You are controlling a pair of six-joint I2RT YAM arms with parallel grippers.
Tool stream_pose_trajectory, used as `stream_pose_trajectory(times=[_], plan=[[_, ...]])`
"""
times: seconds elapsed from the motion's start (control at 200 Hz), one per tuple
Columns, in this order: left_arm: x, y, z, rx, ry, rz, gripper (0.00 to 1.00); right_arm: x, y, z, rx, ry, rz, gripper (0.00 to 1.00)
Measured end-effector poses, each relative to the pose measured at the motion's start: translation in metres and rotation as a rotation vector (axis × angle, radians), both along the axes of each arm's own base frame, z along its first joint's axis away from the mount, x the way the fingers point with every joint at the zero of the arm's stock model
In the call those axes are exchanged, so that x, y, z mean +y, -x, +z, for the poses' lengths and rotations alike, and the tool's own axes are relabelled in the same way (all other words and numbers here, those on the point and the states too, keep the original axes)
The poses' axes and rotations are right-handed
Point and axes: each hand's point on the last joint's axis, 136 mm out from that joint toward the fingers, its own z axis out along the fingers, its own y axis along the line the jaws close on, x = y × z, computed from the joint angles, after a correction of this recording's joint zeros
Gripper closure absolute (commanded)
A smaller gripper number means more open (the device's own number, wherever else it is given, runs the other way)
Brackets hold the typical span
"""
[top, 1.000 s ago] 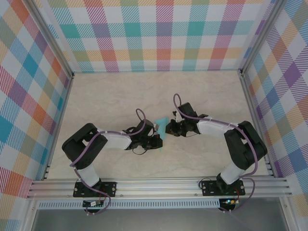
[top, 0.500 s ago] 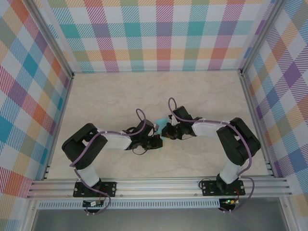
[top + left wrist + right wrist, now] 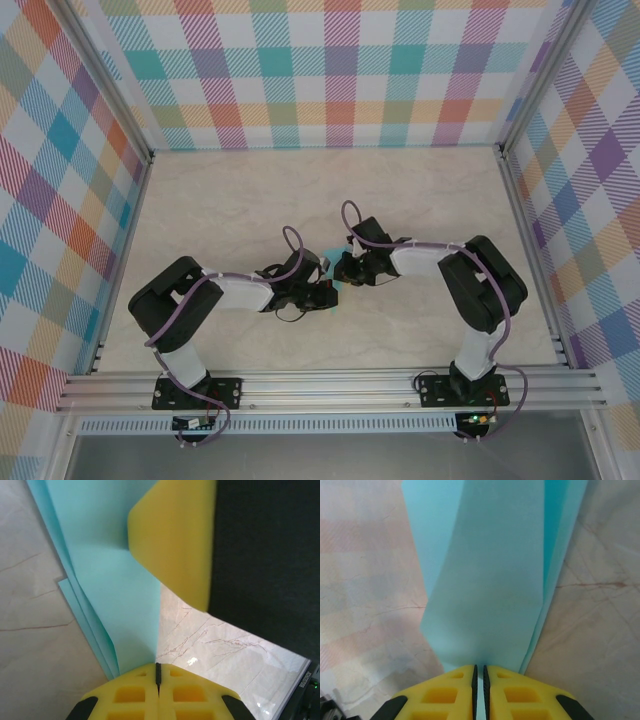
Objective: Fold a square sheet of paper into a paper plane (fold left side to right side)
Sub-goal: Fold the wing for the fifth time at the center of the table.
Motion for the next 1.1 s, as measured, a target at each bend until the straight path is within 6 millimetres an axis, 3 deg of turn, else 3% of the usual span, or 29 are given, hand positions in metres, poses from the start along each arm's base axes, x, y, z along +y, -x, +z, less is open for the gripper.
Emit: stream_pose_trajectory(times=[0.44, 0.83, 1.1], plan=[[0.0, 0.0, 0.0, -0.001, -0.001, 0.0, 1.0, -0.003, -0.007, -0.002, -0.037, 0.069, 0.035, 0.84], [0.001, -0.006, 0.001, -0.028, -0.007, 0.021, 1.0, -0.003, -0.019, -0.003, -0.013, 0.01, 0.066, 0.83], [0.001, -0.009, 0.001, -0.039, -0.008, 0.028, 1.0, -0.012, -0.05, 0.0, -0.048, 0.002, 0.034, 0.83]])
